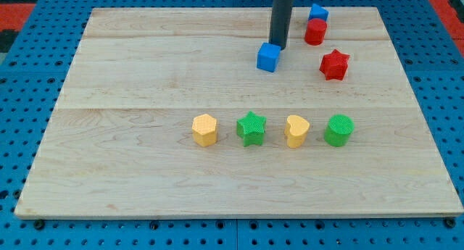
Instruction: Push the red circle diagonal to the red star
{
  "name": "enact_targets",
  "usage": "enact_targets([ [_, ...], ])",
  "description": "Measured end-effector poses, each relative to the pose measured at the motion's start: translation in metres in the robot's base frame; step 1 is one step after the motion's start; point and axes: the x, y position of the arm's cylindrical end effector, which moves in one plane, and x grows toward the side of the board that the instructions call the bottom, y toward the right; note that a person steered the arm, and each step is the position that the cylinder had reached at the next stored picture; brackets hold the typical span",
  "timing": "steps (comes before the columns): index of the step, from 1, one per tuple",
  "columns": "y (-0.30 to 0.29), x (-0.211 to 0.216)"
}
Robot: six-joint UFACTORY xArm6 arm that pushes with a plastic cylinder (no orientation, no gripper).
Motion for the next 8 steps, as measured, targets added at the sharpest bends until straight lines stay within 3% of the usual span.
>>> enact_targets([
  [3, -0.032, -0.026],
  [5, -0.031, 0.003],
  [7, -0.009, 0.011],
  [8, 0.072, -0.004],
])
